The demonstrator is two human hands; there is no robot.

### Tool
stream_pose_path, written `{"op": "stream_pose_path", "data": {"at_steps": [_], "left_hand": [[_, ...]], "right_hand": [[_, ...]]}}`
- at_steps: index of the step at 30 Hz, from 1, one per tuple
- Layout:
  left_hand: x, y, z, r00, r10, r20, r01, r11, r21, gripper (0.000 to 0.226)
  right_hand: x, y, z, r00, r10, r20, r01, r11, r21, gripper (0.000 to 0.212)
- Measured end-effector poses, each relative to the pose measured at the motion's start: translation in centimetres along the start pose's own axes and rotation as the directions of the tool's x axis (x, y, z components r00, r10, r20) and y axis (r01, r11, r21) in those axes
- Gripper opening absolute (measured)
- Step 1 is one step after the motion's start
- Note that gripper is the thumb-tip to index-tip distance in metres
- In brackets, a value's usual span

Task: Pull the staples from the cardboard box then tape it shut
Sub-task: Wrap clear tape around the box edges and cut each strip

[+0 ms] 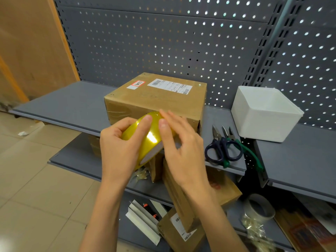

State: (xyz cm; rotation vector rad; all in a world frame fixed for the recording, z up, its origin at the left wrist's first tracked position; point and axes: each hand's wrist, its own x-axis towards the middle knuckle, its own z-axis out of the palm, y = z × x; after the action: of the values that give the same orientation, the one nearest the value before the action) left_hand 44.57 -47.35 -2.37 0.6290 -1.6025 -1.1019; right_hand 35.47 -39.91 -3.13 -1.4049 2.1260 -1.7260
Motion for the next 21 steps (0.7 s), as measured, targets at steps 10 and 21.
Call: {"op": "stream_pose_path", "data": {"at_steps": [10, 21], "left_hand": [[0.0, 0.4, -0.3, 0.993, -0.103, 0.062, 0.106, 0.994, -0.036, 0.033], [-0.1, 0.9, -0.4, 0.931, -0.268, 0.247, 0.297, 0.951, -0.087, 0.046]], "right_hand": [[0.8, 0.1, -0.1, 0.936, -0.308, -0.172, 0.319, 0.947, 0.041, 0.025], [1.9, 0.4, -0.2, 0.936, -0.342, -0.076, 0.339, 0.939, -0.054, 0.03]]}}
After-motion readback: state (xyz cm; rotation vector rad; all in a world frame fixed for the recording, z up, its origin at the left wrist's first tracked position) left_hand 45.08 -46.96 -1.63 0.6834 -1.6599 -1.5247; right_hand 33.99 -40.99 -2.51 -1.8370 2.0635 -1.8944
